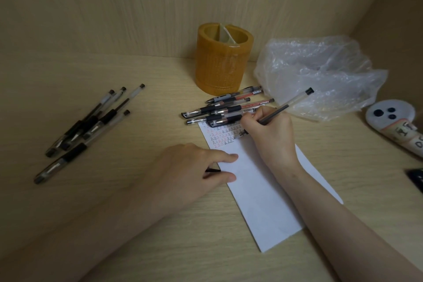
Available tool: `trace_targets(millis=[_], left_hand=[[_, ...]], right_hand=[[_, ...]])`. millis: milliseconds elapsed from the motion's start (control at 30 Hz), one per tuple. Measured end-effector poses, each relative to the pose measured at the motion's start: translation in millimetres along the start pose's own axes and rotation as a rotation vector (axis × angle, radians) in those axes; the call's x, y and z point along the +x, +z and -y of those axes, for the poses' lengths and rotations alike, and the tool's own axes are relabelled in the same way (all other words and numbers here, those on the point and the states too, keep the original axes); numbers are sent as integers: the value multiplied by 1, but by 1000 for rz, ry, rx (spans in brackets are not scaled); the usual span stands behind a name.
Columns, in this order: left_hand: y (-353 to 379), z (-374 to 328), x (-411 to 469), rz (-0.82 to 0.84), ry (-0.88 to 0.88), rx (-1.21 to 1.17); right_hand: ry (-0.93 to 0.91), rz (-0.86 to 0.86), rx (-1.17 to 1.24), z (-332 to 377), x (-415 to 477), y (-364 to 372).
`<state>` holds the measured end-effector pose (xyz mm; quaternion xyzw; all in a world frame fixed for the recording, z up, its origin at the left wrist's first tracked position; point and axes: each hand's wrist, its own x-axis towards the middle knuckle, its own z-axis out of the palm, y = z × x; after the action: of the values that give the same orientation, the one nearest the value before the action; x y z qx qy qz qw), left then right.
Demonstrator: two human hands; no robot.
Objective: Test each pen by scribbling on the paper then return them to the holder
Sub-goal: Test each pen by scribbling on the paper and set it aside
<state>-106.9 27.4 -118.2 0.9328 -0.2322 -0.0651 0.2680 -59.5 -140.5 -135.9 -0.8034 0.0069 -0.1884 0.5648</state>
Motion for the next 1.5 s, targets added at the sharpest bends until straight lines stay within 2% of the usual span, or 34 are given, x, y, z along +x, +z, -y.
trace_targets(millis=[1500], left_hand=[[0,1,0,-4,10,20]], right_hand=[[1,35,19,2,-1,-1]])
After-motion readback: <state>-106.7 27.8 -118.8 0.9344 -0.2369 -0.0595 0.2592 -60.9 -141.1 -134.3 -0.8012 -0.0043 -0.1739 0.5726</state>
